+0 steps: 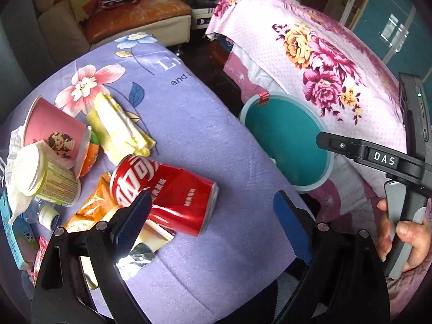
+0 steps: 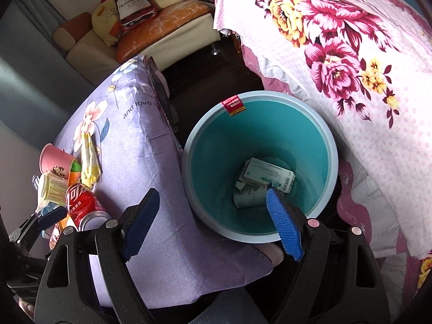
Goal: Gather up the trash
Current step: 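Move the right tool to the red cola can and grasp it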
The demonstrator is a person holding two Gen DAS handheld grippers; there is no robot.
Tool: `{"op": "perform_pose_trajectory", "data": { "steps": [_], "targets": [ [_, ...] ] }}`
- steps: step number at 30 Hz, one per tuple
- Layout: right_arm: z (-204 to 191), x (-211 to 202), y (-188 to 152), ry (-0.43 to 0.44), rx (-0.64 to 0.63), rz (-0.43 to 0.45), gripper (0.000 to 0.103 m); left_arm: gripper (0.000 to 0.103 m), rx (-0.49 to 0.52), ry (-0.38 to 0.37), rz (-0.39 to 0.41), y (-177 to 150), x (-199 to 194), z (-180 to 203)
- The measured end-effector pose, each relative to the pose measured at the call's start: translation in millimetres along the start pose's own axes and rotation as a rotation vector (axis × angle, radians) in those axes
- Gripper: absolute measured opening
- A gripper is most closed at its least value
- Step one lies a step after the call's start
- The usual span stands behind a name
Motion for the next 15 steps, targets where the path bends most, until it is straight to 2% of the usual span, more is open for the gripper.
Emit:
{"op": "perform_pose_trajectory", "data": {
  "steps": [10,15],
  "targets": [
    [-76.8,5.8,-5.4,0.007,-0.191,-0.064,0.083,0.092,-0.208,0.002,0.055,-17.3,-28.4,-92.6],
    [-118.0,16.4,-13.0,0.031,-0.276,-0.121,0.083,0.092,-0.275,0.021,0.08,-26.3,-37.1,-131.5]
  ]
}}
Point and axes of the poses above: each gripper's, at about its wrist camera, not at the fingertips, and x roughly the way its jaws point, z to its right, y to its top, the point moved 8 cm from there along x, roughly the way its jaws point, and after that the axes turned 7 degrees about -x, right-handed, at the moved point
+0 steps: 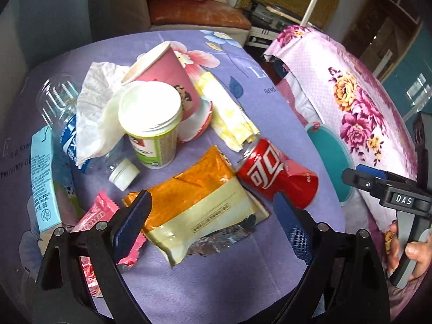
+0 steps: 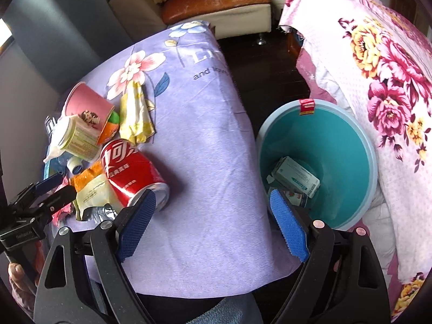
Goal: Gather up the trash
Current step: 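Move the right tool to the red cola can and grasp it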
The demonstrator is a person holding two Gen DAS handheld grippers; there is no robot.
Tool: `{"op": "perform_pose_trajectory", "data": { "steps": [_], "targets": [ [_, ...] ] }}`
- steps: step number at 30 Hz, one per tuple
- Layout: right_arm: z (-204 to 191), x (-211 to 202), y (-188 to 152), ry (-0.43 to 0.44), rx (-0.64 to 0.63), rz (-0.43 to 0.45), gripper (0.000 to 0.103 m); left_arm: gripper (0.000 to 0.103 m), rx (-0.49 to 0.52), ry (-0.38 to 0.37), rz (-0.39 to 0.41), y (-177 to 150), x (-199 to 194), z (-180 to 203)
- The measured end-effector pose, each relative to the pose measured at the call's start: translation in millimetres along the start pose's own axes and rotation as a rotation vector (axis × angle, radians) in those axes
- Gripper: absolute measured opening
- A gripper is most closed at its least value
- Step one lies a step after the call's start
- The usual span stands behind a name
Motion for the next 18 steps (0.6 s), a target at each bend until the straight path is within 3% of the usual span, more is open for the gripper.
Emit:
{"op": "perform_pose_trajectory", "data": {
  "steps": [9,18],
  "targets": [
    [-61.5,22.6,15.8,0.035,-0.144,-0.077,0.083,0.092,-0.046,0.02,0.015,-6.7,-4.6,-42.3],
    [-83.0,51.2,30.7,0.065,-0.21,-0.152,0.083,0.092,-0.111,0.012,0.022,-8.4,-7.0,-73.0]
  ]
}}
Point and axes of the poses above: each gripper's, at about its wrist camera, not at the fingertips, and x roughly the way its jaws point, z to its right, y to its top, the point moved 8 cm from there along x, roughly the way its jaws point, and after that the axes turned 7 degrees about -x, right-handed, at the moved point
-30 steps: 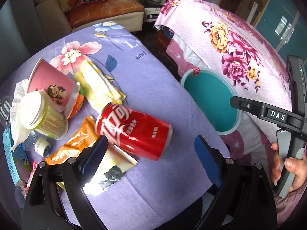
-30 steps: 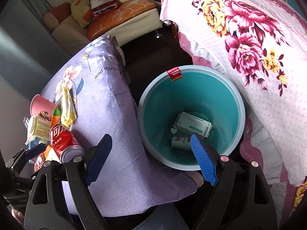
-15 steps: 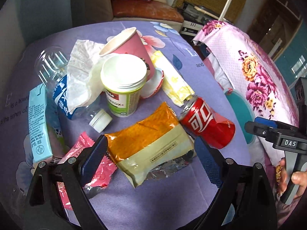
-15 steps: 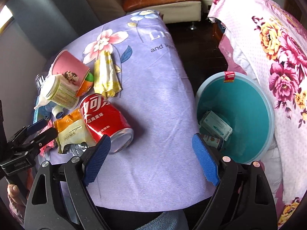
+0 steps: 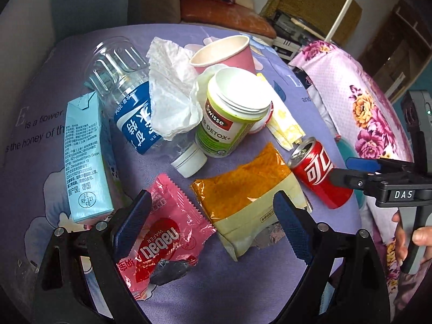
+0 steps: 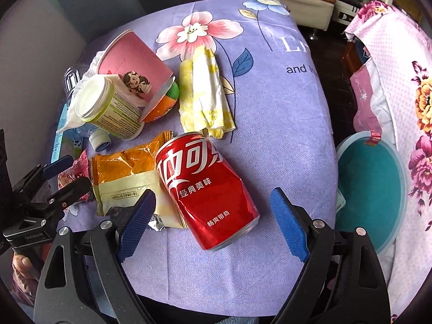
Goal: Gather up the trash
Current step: 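Move the right tool to the red cola can and grasp it, then grasp the white-lidded green jar with the left tool while the right tool holds the can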
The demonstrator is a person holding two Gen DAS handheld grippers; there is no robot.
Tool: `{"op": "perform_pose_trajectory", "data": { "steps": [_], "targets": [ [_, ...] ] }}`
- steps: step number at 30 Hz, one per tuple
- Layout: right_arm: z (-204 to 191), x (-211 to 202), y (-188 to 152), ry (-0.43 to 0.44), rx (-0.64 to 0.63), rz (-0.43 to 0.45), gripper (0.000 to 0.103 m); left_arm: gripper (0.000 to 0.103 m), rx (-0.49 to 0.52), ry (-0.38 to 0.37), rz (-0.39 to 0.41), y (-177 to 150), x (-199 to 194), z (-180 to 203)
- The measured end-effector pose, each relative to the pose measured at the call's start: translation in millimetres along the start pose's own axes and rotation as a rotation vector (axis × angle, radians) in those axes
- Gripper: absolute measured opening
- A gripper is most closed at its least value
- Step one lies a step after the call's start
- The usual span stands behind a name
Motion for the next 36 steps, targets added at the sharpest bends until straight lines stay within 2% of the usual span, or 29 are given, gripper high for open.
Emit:
{"op": "perform_pose_trajectory", "data": {
  "steps": [7,16,17,20,25,31,32,35,36],
  "targets": [
    [-0.7,21.9,9.1,0.036,0.006,-0.046,0.083,0.092,-0.016,-0.005,-0.004,2.3,2.4,-8.2],
    [-5.3,36.8,10.6,0.067,0.0,-0.062,0.08,0.092,-0.01,0.009,-0.016,2.9,9.8,-3.9],
    [-5.3,38.0,10.1,0.068,0.002,-0.059,0.075,0.092,-0.012,0.011,-0.017,3.8,11.9,-1.6],
    [-10.2,36.0,7.3,0.077,-0.004,-0.027,0.071,0.092,-0.02,0.013,-0.011,4.6,12.1,-1.6],
    [-10.8,28.1,-1.0,0.104,0.04,0.005,0.071,0.092,-0.013,0.018,0.002,11.4,10.7,5.4],
    [-2.0,9.9,-5.4,0.103,0.08,0.059,0.071,0.091,0.054,0.046,0.041,29.8,9.2,28.3],
    [0.8,7.4,-6.6,0.103,0.088,0.065,0.071,0.09,0.069,0.055,0.048,33.4,10.6,32.9],
    [7.0,2.8,-8.9,0.103,0.108,0.083,0.071,0.073,0.083,0.07,0.05,43.3,16.8,41.9],
    [8.1,1.8,-9.4,0.105,0.113,0.087,0.071,0.072,0.078,0.075,0.054,47.0,19.0,43.7]
  ]
}}
Point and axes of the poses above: each gripper's, at about its wrist camera, not at the fingertips, and x roughly the way its jaws point, z to its right, y to its top, the point moved 8 cm from there along x, roughly the way its jaws point, and after that the axes turned 7 degrees about -x, right-handed, at the moved point
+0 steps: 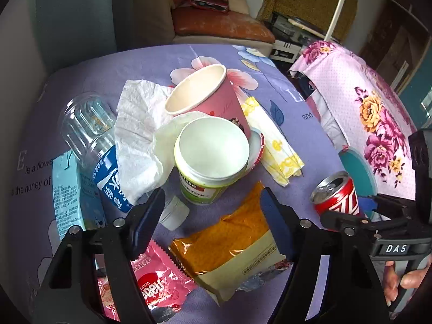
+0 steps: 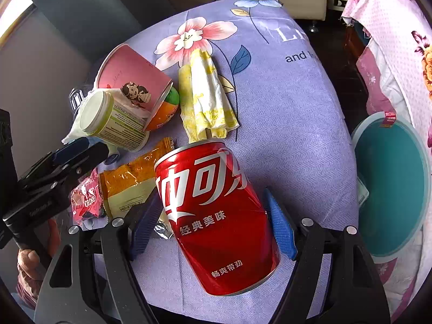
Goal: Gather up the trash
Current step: 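Grasp the white-lidded green jar with the left tool while the right tool holds the can, then carry the jar and the can over the teal bin with both tools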
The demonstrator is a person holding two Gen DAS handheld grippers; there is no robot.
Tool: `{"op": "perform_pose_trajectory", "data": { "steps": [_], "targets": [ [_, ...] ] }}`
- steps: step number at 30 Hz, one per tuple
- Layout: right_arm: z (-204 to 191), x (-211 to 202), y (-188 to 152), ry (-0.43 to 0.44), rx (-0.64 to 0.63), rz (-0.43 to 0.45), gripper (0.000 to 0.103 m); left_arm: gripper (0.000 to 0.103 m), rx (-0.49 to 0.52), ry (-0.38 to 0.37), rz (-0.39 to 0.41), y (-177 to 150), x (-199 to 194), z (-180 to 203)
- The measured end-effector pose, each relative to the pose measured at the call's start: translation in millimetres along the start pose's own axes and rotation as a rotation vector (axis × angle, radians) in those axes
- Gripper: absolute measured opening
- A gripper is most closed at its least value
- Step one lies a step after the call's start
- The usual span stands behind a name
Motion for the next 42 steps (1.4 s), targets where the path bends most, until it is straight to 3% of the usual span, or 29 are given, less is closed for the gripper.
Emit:
{"op": "perform_pose_trajectory", "data": {
  "steps": [11,13,33,42],
  "targets": [
    [22.9,-7.1,-3.9,-0.011,0.047,0.035,0.071,0.071,-0.012,0.059,0.007,17.3,27.4,10.2],
    [26.7,-6.6,-4.4,-0.009,0.054,0.036,0.071,0.053,-0.001,0.098,0.015,15.2,29.0,8.3],
    [27.8,-31.1,-10.5,0.015,0.091,0.106,0.071,0.052,0.022,-0.075,0.005,-18.5,-29.4,29.5],
    [58.1,-66.6,-21.5,-0.004,0.161,0.192,0.071,0.052,0.116,-0.13,-0.038,-32.4,-31.9,81.9]
  ]
}}
Point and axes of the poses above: each gripper's, at about its wrist camera, not at the fingertips, and x roughly the way its jaws point, z to its right, y to its top, the point moved 8 cm from there along x, roughly the way its jaws point, and after that the axes turned 7 degrees about -x, right-handed, at the moved point
